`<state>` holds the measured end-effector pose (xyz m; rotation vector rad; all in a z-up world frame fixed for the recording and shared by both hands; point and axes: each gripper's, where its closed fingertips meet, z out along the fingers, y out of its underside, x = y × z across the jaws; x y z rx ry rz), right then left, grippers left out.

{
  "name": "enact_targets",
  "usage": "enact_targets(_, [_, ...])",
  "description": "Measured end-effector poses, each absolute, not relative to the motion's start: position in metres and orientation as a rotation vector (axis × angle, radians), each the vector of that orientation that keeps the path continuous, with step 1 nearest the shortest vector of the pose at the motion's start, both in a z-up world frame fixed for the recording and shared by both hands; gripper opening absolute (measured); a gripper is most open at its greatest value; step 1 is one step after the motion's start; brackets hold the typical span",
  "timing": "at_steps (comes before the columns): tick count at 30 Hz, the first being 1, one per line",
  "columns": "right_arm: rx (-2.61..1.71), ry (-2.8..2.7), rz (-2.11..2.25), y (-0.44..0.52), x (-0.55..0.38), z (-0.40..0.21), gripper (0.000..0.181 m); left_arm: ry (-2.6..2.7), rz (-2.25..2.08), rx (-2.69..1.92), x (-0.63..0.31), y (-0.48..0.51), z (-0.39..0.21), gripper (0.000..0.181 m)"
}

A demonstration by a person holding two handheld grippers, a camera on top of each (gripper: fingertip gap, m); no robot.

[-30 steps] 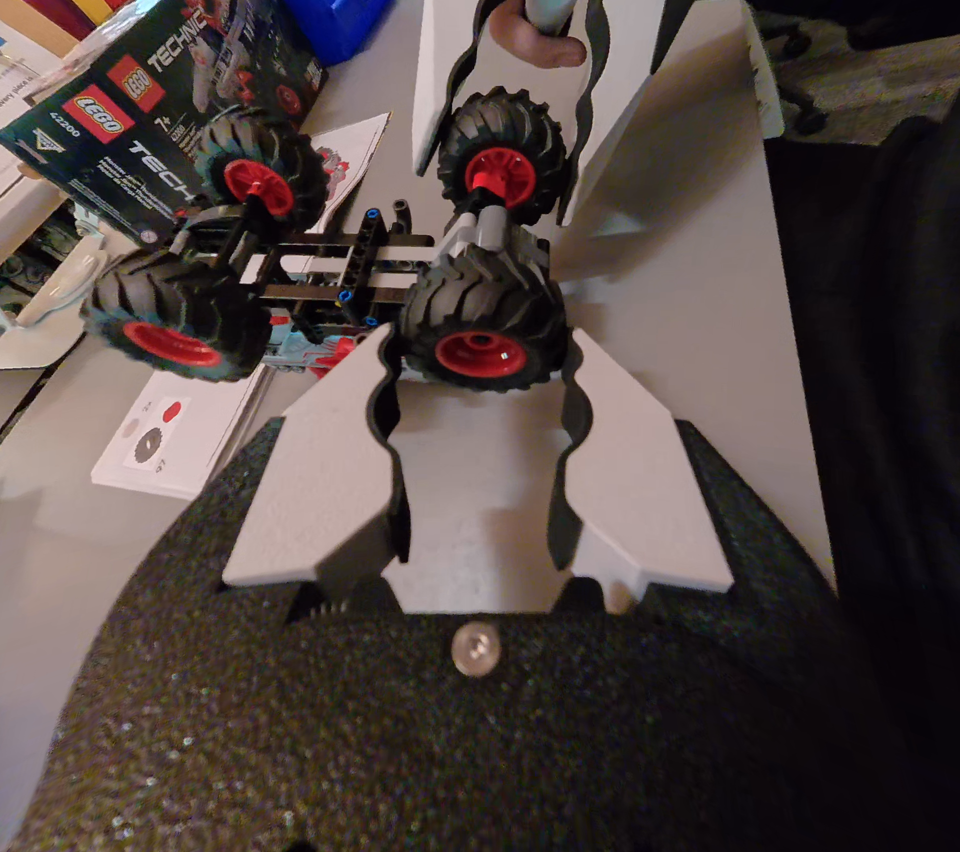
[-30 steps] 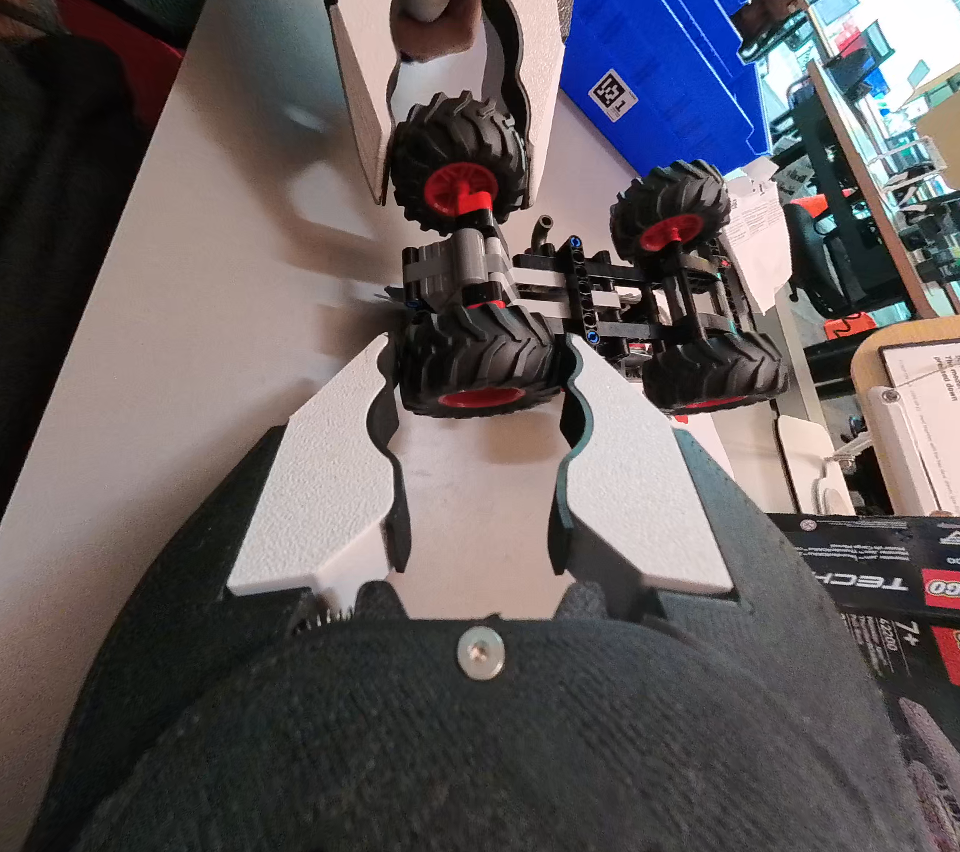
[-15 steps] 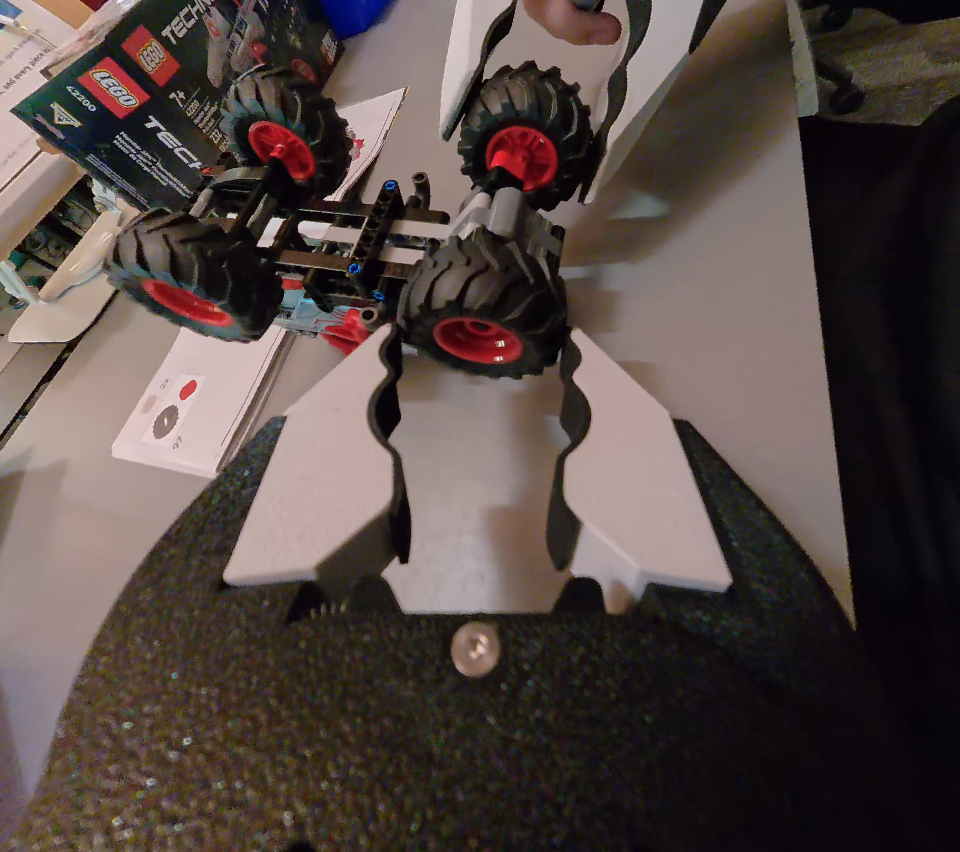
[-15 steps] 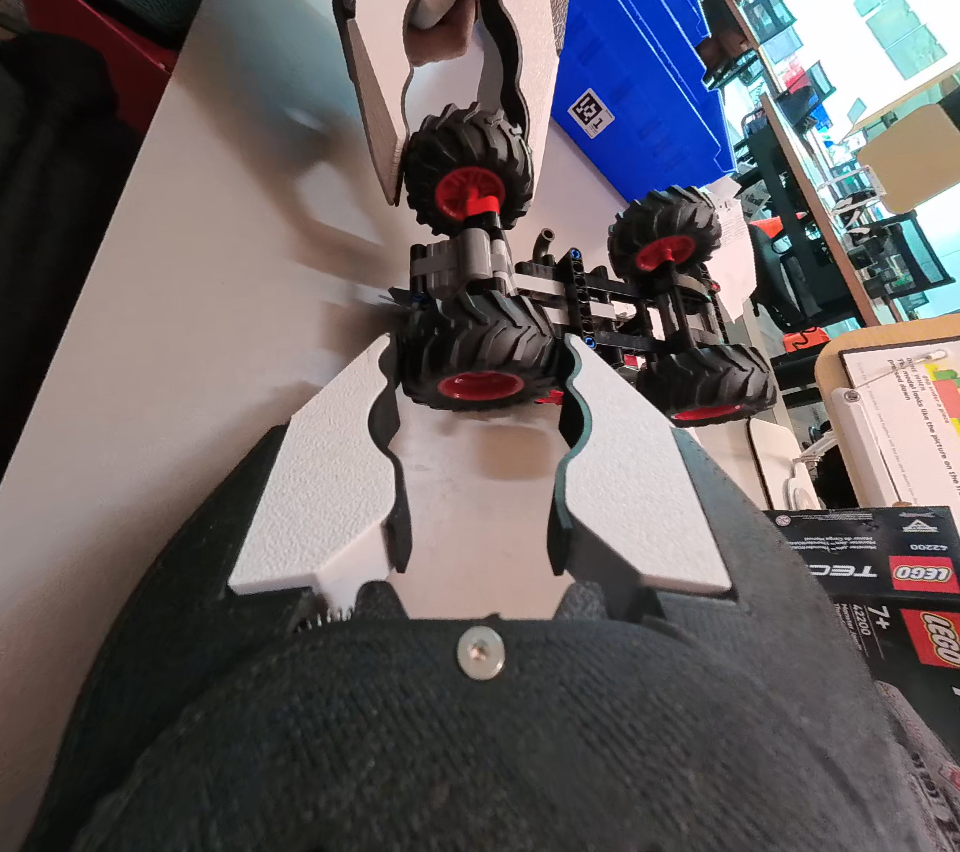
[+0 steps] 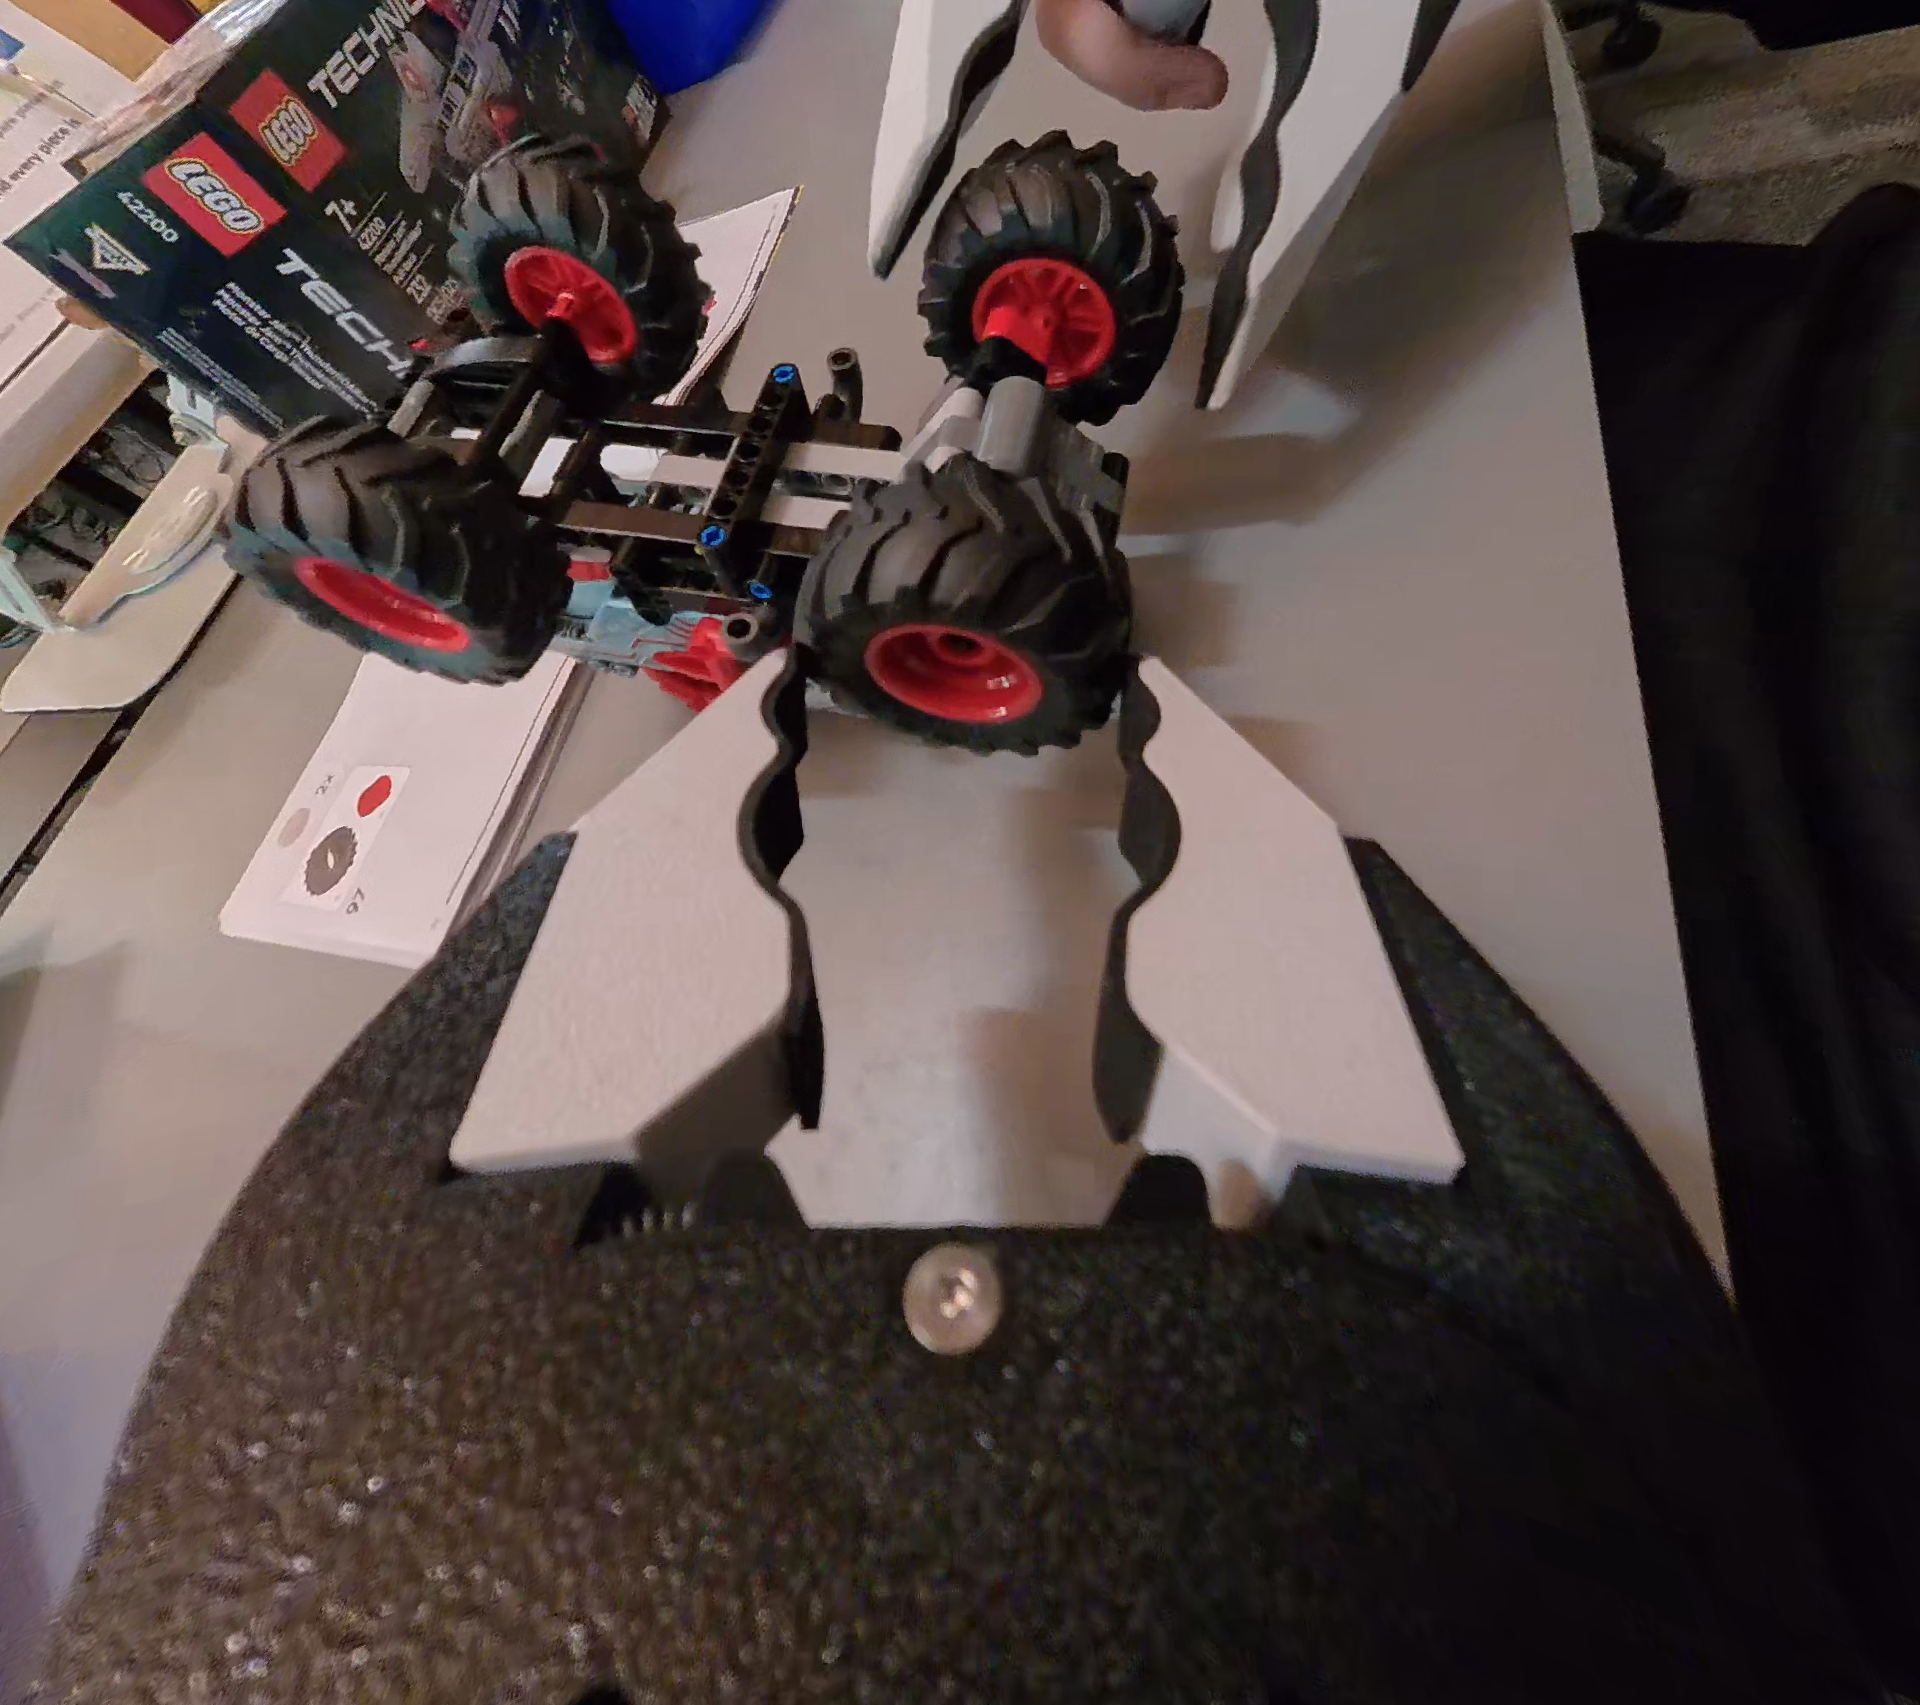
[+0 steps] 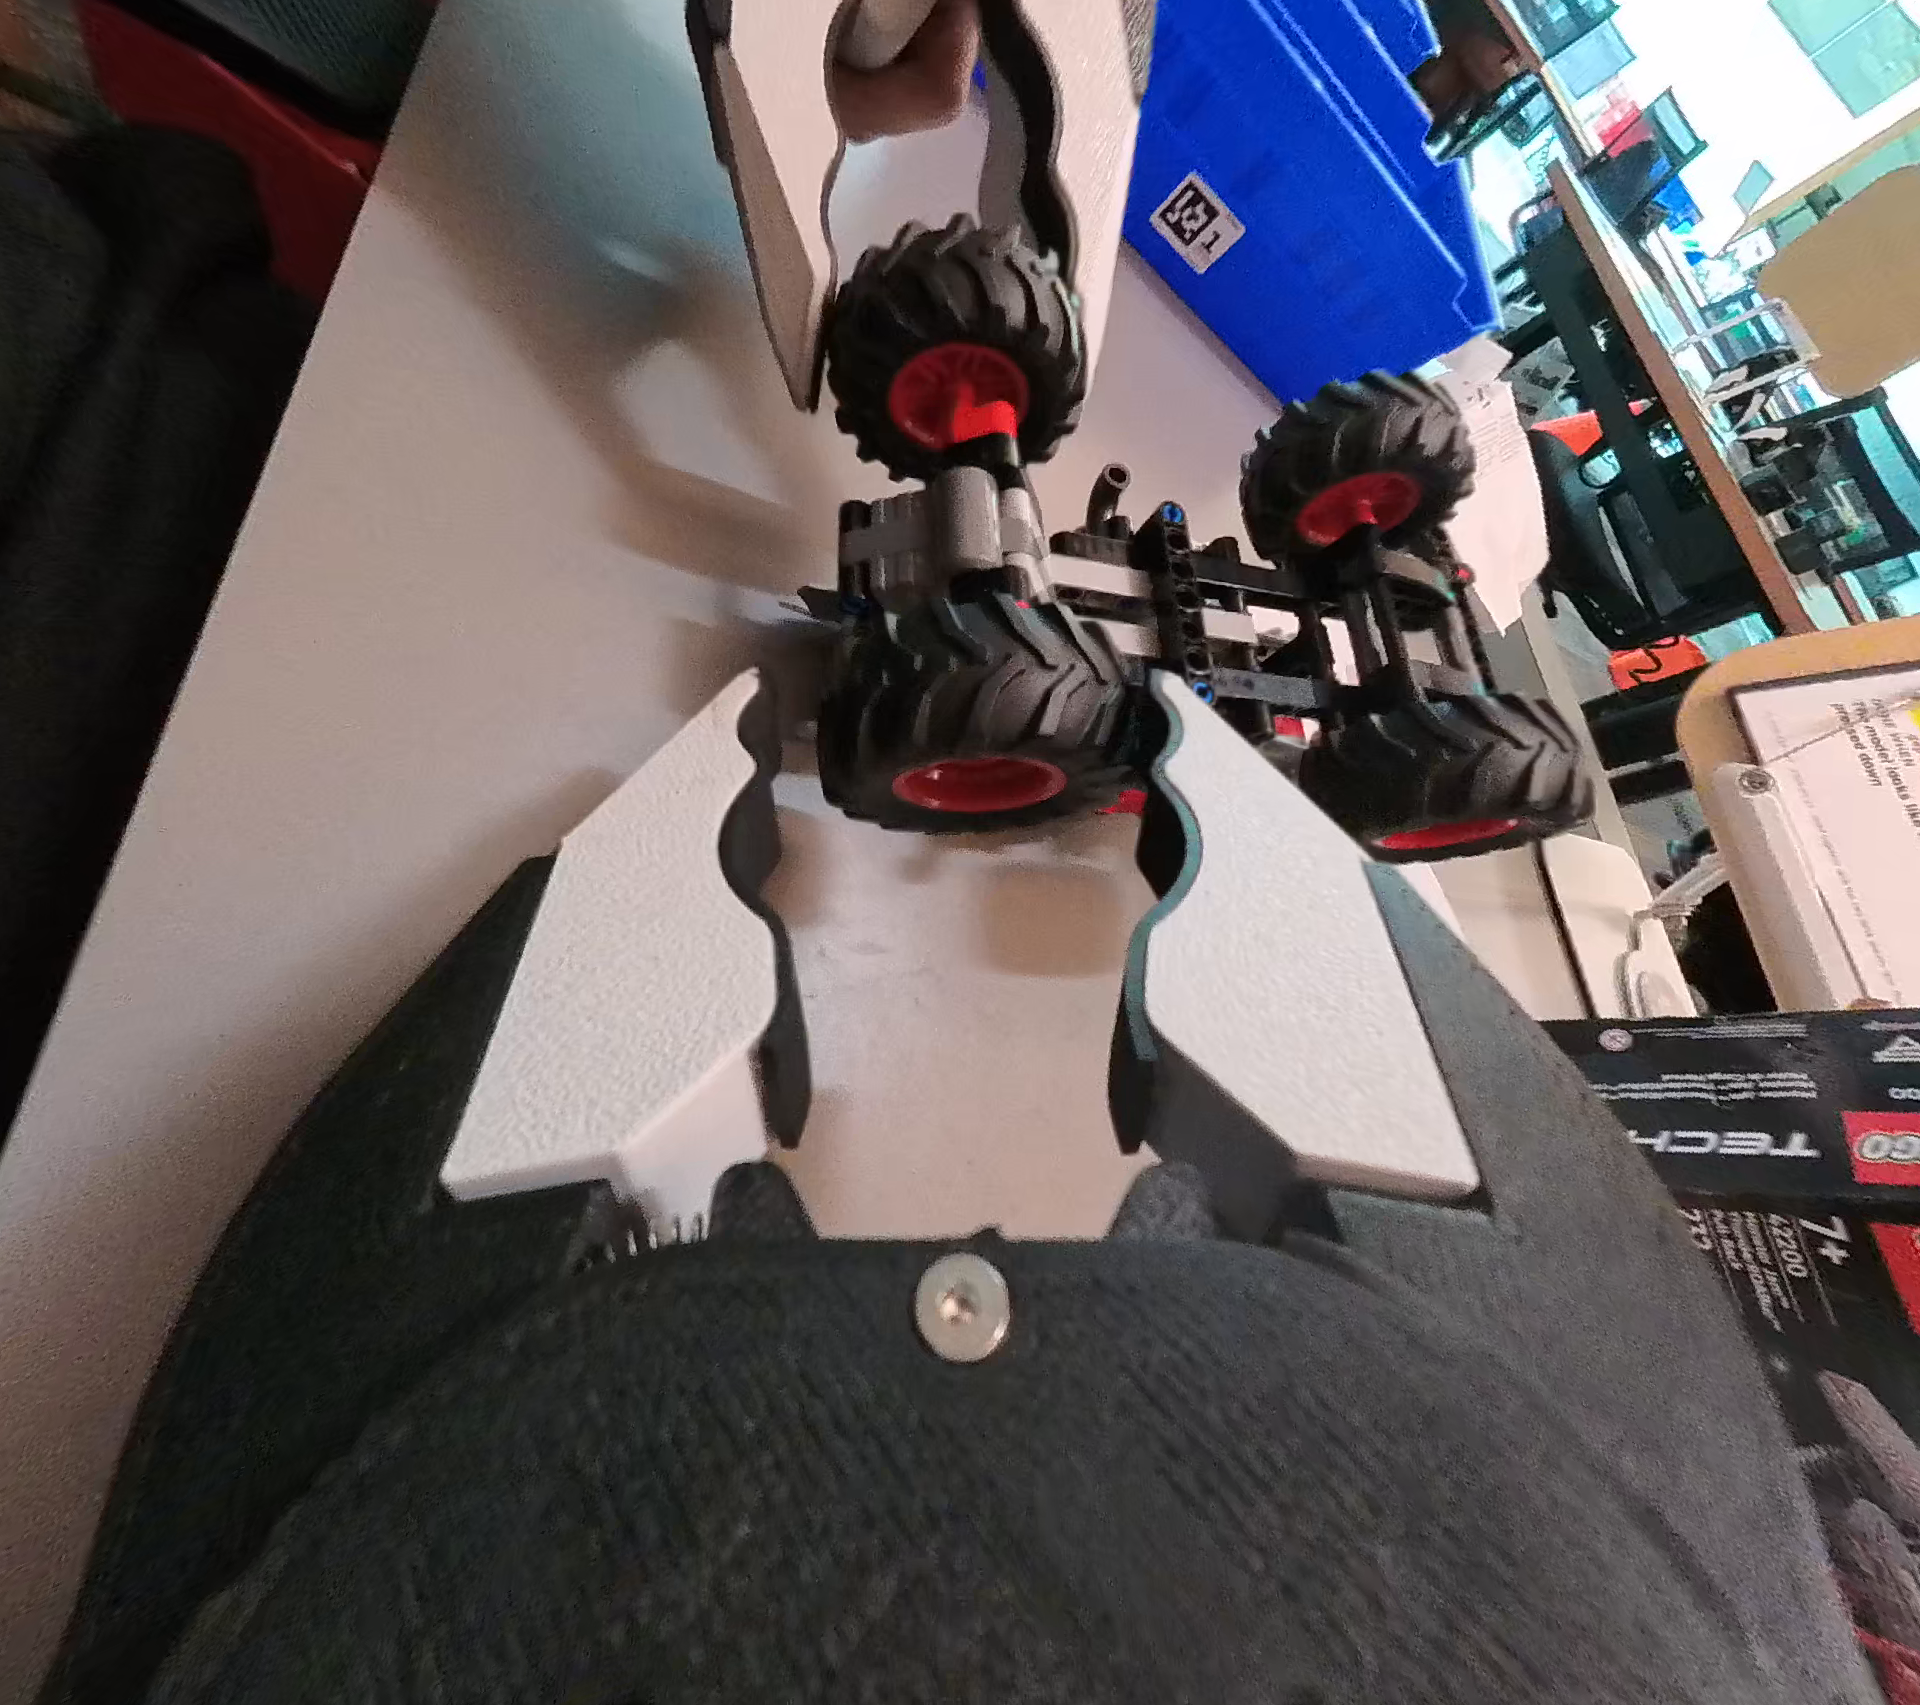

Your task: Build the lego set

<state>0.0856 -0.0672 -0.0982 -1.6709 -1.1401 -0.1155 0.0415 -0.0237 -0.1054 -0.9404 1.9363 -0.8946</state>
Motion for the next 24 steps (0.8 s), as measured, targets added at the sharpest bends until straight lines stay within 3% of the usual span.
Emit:
enact_targets(5, [-1.655,-1.148,-0.153,-0.063,0.086,-0.1,0.062,1.927,-0.944,-0.892,0.046,-0.032,-0.093,0.066])
enact_targets(19, [-1.61,-1.031,-0.108,-0.062,0.088,-0.084,0.057,1.933,-0.889,-0.867,0.045,-0.018,-0.096,0.059])
enact_targets(24, [-1.656,-1.025,0.025,-0.062,0.082,-0.104,0.064,1.945,-0.923,-0.811,0.036,-0.012,-0.102,0.06])
